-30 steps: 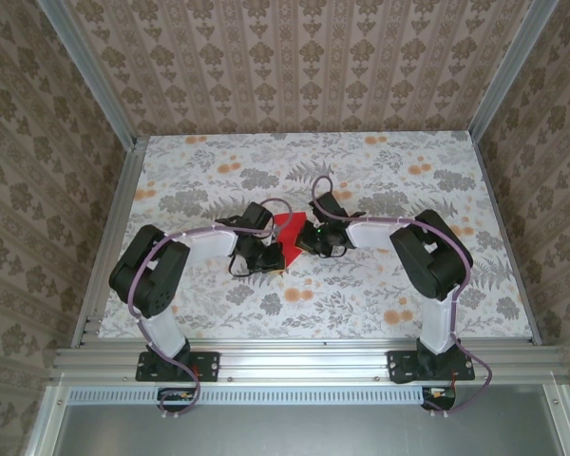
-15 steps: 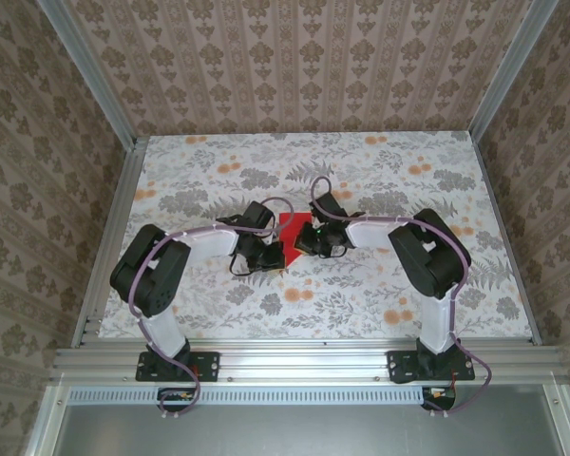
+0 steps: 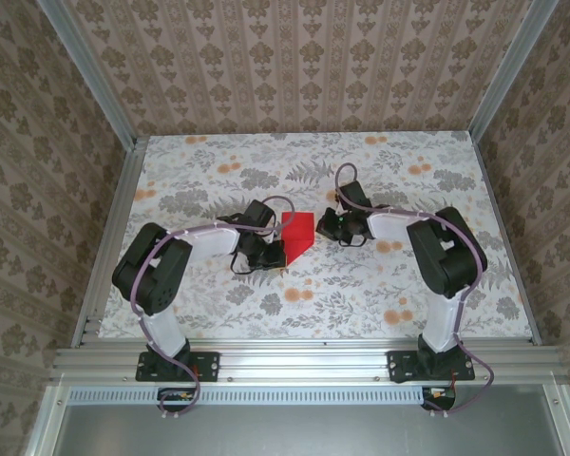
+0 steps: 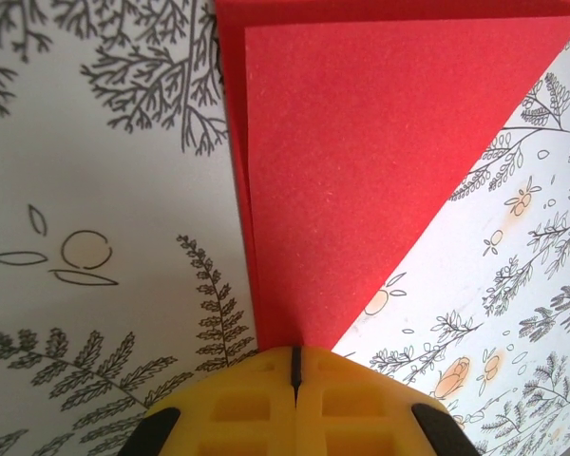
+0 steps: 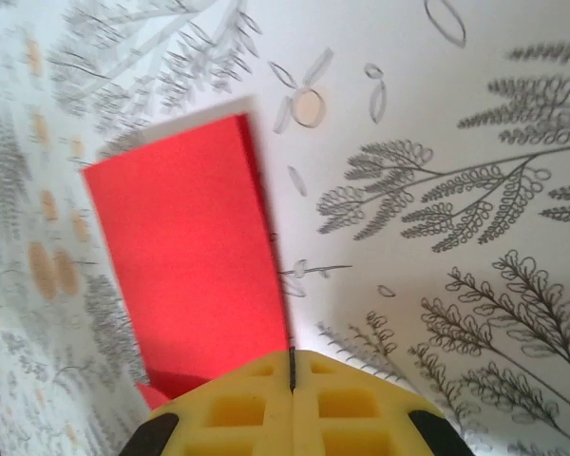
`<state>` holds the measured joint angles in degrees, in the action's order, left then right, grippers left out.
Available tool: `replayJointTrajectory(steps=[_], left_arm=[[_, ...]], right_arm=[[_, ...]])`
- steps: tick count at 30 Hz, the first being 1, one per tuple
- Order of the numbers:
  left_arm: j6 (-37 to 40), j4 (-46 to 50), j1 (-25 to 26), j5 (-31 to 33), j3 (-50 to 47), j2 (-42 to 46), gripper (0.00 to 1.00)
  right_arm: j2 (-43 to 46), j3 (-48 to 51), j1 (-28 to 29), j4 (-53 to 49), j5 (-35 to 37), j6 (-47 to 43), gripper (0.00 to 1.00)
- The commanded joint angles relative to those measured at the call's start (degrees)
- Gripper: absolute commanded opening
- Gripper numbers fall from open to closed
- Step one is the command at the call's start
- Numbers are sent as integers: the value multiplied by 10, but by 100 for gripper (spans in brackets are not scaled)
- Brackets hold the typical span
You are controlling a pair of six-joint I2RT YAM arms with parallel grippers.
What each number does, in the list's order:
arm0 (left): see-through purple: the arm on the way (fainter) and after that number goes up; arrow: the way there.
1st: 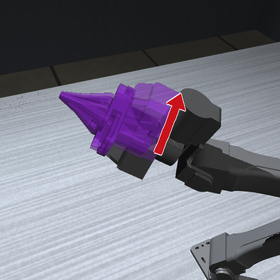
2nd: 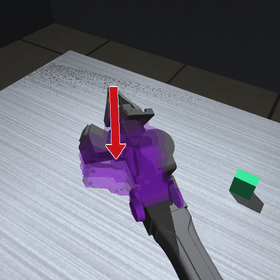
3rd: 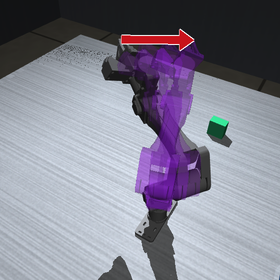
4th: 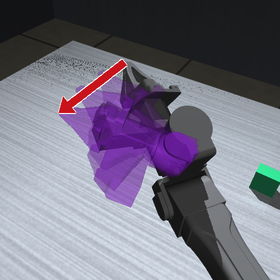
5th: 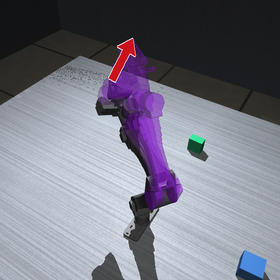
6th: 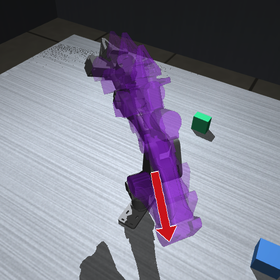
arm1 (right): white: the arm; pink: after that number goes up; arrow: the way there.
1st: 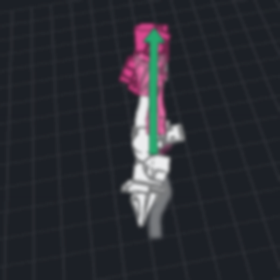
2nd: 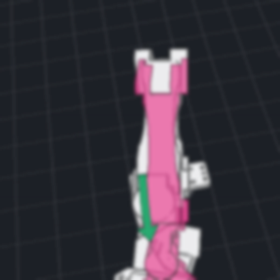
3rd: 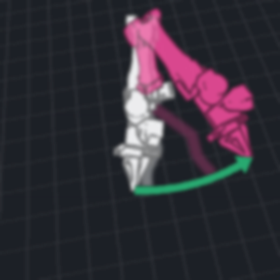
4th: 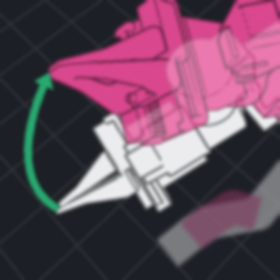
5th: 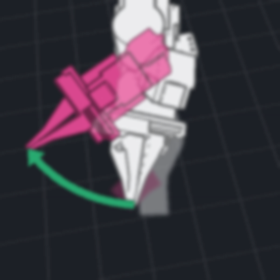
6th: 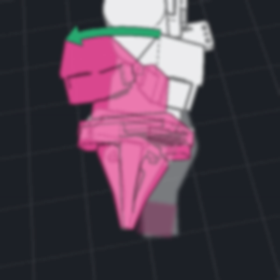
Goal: Fold a paper plane with a square sheet of paper (pick it up from the middle)
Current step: Third fold the triangle at the center of the table.
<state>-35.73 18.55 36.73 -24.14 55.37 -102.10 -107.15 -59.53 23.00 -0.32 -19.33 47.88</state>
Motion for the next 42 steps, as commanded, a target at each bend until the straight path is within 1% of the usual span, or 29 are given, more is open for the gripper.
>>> replayJointTrajectory(steps=[1,3,7,11,13,16,20,25,28,31,35,38,42], left_arm=[[17,61,4,37,-6,-31,1],[18,63,5,36,-4,-32,1],[19,64,5,38,-2,-33,1],[18,65,5,38,0,-35,1],[18,65,5,38,0,-35,1],[20,66,5,38,-1,-34,1],[21,66,5,37,-1,-34,1],[24,67,5,36,-3,-33,1],[24,68,5,35,0,-32,1],[23,68,5,33,4,-32,1],[21,68,5,29,12,-29,1],[21,69,5,28,17,-27,1],[19,70,5,28,19,-23,1]], right_arm=[[48,17,20,48,-15,-19,4],[49,21,39,51,-19,-14,4],[17,32,72,82,-34,22,4],[-16,50,80,121,-45,52,4],[-24,56,78,123,-44,52,4],[-35,54,70,102,-38,38,3],[-40,56,40,70,-23,13,3],[-18,62,-4,45,7,-11,3],[6,53,-7,30,17,-23,3],[30,48,6,35,6,-23,3],[42,41,45,38,-9,-18,4],[22,38,73,53,-27,-1,4],[-18,39,88,92,-53,31,4]])
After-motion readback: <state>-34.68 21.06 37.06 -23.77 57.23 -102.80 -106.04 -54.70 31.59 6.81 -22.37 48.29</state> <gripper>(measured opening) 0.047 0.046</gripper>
